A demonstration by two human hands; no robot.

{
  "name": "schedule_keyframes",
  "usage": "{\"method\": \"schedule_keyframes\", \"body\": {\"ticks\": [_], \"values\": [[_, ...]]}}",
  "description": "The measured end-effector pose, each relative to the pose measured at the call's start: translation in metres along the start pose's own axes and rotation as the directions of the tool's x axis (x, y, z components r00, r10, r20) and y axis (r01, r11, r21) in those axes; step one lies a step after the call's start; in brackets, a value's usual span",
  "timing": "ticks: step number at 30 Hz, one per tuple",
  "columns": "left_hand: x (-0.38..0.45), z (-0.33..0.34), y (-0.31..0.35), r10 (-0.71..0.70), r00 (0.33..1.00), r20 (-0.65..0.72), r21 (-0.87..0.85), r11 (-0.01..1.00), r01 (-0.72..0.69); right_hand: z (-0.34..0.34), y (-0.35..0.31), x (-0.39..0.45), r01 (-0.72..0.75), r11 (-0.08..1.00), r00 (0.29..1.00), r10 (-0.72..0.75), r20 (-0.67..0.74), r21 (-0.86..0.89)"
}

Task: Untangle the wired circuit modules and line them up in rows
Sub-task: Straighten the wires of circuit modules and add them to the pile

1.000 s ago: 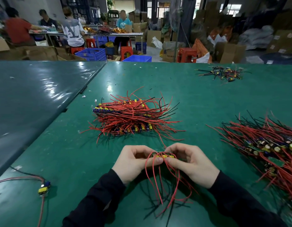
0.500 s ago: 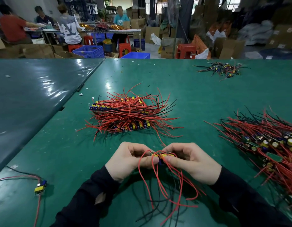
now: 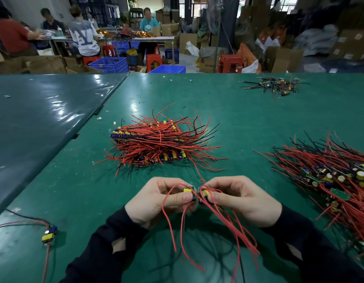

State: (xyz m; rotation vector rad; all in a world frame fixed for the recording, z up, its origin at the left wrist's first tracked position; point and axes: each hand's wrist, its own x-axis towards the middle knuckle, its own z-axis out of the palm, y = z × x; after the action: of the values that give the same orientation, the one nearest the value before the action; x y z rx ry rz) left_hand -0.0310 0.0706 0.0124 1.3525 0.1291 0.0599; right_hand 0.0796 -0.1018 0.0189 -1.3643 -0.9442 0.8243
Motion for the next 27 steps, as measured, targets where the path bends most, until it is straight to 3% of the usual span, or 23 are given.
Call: {"method": "schedule_keyframes", "body": {"ticks": [3,5,6,9,12,14,16,18,20,23,27], "values": [[0.002,-0.002,-0.001,0.003,0.998,-0.065,-0.051,0.999,-0.006,-0.016,-0.009,-0.002,-0.042,0.999,0.995,0.041,-0.094,-0.005],[0.004,-0.004,-0.003,0.044,0.991,-0.129,0.011,0.999,-0.043,-0.031,-0.012,-0.004,-0.117,0.984,0.967,0.083,-0.241,-0.131],[0.005,-0.005,-0.004,0.072,0.982,-0.173,0.061,0.996,-0.062,-0.037,-0.010,-0.005,-0.186,0.944,0.941,0.091,-0.326,-0.272],[0.008,-0.005,-0.006,0.144,0.954,-0.262,0.163,0.981,-0.104,-0.047,-0.005,-0.009,-0.386,0.650,0.876,0.035,-0.482,-0.655],[0.007,-0.001,-0.007,0.224,0.947,-0.232,0.267,0.951,-0.159,-0.047,-0.007,-0.013,-0.417,0.524,0.872,0.001,-0.489,-0.743],[0.006,0.002,-0.007,0.270,0.938,-0.216,0.305,0.931,-0.198,-0.047,-0.010,-0.014,-0.381,0.468,0.862,-0.133,-0.489,-0.797],[0.005,0.005,-0.008,0.323,0.927,-0.190,0.352,0.904,-0.242,-0.039,-0.015,-0.013,-0.239,0.513,0.813,-0.359,-0.459,-0.824],[0.004,0.007,-0.007,0.360,0.922,-0.142,0.393,0.876,-0.281,-0.027,-0.018,-0.010,-0.066,0.612,0.804,-0.435,-0.405,-0.788],[0.003,0.009,-0.007,0.390,0.919,-0.059,0.429,0.841,-0.330,-0.013,-0.018,-0.009,0.008,0.704,0.882,-0.340,-0.326,-0.711],[0.001,0.014,-0.007,0.406,0.914,0.024,0.439,0.817,-0.375,0.001,-0.010,-0.007,-0.010,0.785,0.978,-0.121,-0.169,-0.619],[0.000,0.018,-0.006,0.439,0.899,0.009,0.417,0.815,-0.402,0.014,-0.010,-0.007,-0.045,0.944,0.999,0.043,-0.013,-0.326]]}}
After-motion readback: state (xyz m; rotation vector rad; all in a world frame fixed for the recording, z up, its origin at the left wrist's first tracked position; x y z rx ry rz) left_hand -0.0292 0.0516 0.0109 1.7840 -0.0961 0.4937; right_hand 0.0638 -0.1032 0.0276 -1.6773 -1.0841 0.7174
